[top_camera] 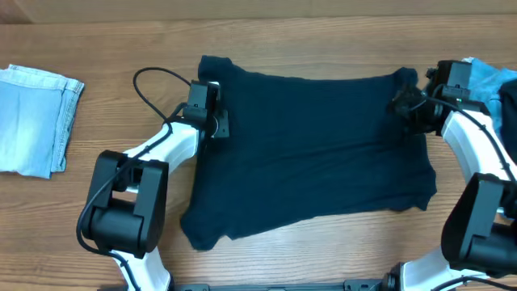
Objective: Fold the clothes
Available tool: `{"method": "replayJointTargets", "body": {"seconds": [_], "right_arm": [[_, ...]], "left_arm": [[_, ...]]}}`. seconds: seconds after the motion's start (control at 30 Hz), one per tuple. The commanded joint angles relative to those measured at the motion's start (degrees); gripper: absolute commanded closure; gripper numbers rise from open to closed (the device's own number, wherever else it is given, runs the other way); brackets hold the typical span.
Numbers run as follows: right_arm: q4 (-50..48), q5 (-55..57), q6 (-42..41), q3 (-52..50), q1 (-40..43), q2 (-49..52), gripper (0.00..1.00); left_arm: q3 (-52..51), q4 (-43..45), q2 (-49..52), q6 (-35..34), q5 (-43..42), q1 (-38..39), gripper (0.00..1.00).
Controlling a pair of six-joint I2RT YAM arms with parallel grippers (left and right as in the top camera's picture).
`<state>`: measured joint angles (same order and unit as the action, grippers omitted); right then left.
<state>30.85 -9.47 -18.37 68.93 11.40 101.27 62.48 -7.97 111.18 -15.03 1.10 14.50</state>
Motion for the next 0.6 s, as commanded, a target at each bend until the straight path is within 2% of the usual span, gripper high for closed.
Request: {"method": "replayJointTargets", "body": {"seconds": [0.0, 0.23, 0.43, 0.57], "right_arm": [[-0.1, -1.1, 0.4, 0.0, -2.6, -0.2, 0.34], [1.2, -1.1, 0.4, 0.0, -4.3, -0.2, 0.36], [0.5, -1.2, 1.7, 0.0, -4.4, 1.3, 0.33], [-0.3, -2.3, 2.4, 0.0, -5.0, 5.0, 0.31]], "left_arm": [[0.4, 2.8, 4.6, 0.2, 0.0, -1.1, 0.66], [0.5, 15.8, 10.7, 0.2, 0.4, -8.7, 0.68], [4.7, 15.8, 10.7, 0.3, -1.3, -17.5, 0.69], [5.5, 15.5, 10.7, 1.0, -2.6, -18.8, 0.69]]}}
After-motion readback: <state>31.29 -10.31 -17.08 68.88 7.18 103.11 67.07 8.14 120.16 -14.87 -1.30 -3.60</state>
